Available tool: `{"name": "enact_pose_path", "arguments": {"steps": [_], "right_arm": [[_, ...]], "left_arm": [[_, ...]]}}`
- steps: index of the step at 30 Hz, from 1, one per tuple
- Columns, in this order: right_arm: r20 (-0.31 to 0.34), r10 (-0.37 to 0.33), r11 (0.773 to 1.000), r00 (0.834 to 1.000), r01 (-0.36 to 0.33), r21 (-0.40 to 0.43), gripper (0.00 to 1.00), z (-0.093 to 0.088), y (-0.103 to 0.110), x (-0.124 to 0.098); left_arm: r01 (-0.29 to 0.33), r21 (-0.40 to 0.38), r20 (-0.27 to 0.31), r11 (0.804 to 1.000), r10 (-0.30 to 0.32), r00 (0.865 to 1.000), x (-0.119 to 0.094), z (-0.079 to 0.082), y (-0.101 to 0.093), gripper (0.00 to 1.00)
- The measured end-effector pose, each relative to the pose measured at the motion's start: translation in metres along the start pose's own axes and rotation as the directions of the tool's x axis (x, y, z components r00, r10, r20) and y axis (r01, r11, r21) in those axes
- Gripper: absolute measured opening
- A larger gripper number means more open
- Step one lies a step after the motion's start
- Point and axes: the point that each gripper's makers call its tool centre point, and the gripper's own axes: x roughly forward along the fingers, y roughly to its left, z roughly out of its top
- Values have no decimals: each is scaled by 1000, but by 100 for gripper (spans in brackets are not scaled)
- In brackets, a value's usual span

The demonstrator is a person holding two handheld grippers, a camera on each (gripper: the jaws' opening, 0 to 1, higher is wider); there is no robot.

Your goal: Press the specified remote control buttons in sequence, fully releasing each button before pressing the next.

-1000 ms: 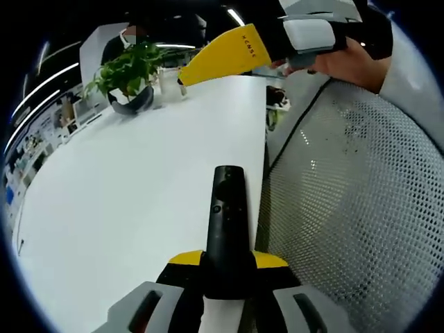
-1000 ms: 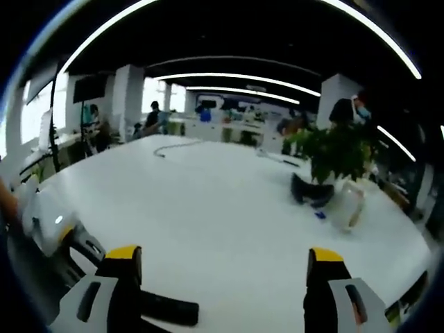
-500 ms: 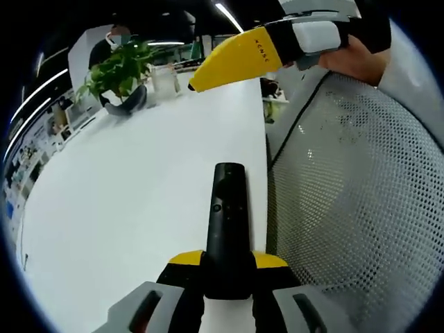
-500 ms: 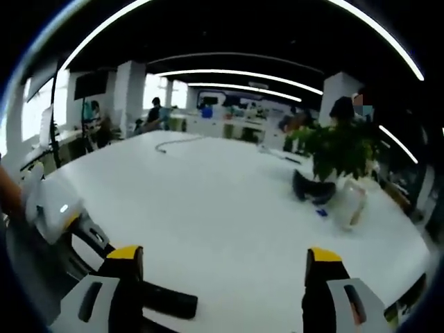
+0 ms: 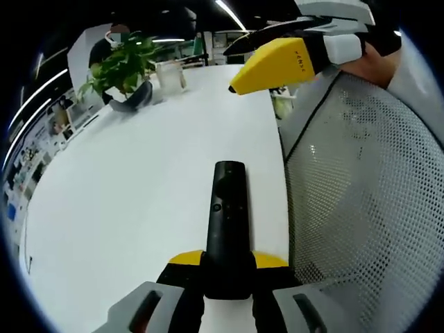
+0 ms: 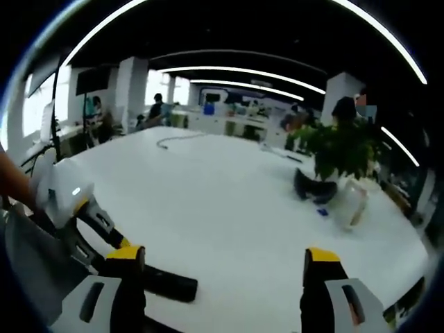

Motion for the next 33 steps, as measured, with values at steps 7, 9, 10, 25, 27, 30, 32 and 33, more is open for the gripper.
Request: {"name": "enact_pose_path", "arguments": {"steps": [7, 9, 10, 25, 27, 30, 32, 33], "right_arm": [[-3, 1, 1000, 1000, -1, 3, 93, -1, 1, 0], [-7, 5, 1000, 1000, -5, -1, 93, -2, 2, 0], [-8, 4, 1000, 1000, -4, -2, 93, -2, 2, 0], [-16, 8, 1000, 1000, -8, 1, 90, -3, 2, 0], [-13, 7, 1000, 1000, -7, 8, 90, -3, 1, 0], [-22, 6, 1000, 1000, -6, 10, 90, -5, 0, 1], [-31, 6, 1000, 1000, -6, 4, 90, -6, 1, 2], [-31, 7, 1000, 999, -7, 1, 90, -6, 1, 2]], "left_arm": [[-18, 18, -16, 1000, 18, 1000, 2, 1, 16, 23], [-25, 26, -19, 999, 25, 1000, 2, 1, 21, 23], [-27, 29, -21, 999, 28, 999, 3, 2, 24, 23], [-60, 86, -52, 994, 65, 997, 6, 6, 73, 23], [-63, 86, -54, 994, 68, 996, 6, 7, 78, 23], [-68, 86, -57, 994, 73, 996, 7, 7, 87, 23], [-73, 87, -56, 994, 78, 995, 7, 8, 94, 23], [-73, 88, -56, 993, 78, 995, 7, 8, 96, 23]]}}
